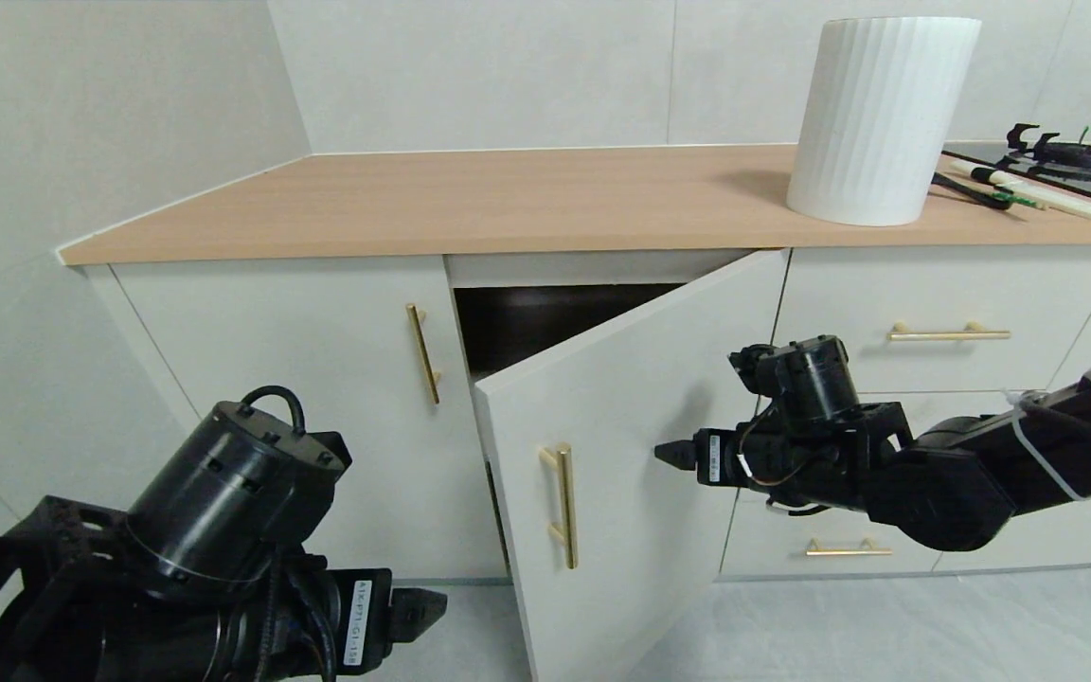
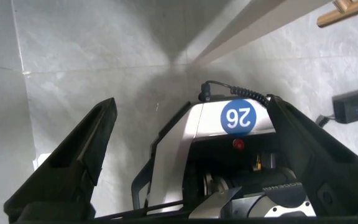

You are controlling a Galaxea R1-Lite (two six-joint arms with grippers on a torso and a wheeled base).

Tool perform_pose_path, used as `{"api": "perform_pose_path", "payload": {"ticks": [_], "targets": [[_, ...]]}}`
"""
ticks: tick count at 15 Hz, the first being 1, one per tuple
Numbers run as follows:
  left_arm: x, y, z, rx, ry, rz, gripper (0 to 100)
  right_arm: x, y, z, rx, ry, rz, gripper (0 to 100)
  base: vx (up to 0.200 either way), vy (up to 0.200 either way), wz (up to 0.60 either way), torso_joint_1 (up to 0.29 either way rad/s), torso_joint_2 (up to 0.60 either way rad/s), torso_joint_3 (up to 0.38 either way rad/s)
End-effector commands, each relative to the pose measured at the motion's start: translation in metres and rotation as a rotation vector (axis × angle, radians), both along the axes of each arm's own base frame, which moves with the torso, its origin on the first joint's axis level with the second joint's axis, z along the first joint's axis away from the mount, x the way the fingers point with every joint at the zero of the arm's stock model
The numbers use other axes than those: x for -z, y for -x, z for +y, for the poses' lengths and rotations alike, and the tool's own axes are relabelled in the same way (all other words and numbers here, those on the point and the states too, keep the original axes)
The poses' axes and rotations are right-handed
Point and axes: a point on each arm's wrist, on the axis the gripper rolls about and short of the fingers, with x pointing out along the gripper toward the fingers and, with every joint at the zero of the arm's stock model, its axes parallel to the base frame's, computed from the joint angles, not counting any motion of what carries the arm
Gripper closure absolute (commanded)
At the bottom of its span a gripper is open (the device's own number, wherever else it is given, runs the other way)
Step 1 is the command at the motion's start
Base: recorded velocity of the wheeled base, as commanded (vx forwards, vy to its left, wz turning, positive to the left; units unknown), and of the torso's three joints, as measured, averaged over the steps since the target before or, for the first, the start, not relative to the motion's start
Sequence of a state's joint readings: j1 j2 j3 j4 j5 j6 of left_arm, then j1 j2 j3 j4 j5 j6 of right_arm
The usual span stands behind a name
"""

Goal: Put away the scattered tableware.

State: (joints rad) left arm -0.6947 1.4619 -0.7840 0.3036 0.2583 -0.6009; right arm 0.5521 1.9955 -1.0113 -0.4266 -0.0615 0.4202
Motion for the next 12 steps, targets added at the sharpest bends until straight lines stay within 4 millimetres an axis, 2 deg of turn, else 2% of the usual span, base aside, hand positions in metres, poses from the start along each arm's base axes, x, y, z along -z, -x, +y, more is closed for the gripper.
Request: {"api": "perform_pose_path", "payload": {"ticks": [1,7,12], "targets": [[0.001,0.000,0.000,0.000,-0.002,0.004,0,0.006,-0.008,0.005,0.026,-0.015,-0.003,0,0.000,0.000,0.00,0.000,0.00,0.000],[0.001,0.000,0.000,-0.001,-0.004,0.004,0,0.010,-0.026,0.014,0.116,-0.087,-0.047,0,0.000,0.000,0.00,0.000,0.00,0.000],[0.002,0.000,0.000,0.000,-0.004,0.006,0,0.018,-0.051,0.027,0.251,-0.123,-0.086,0,0.000,0.000,0.00,0.000,0.00,0.000]]}}
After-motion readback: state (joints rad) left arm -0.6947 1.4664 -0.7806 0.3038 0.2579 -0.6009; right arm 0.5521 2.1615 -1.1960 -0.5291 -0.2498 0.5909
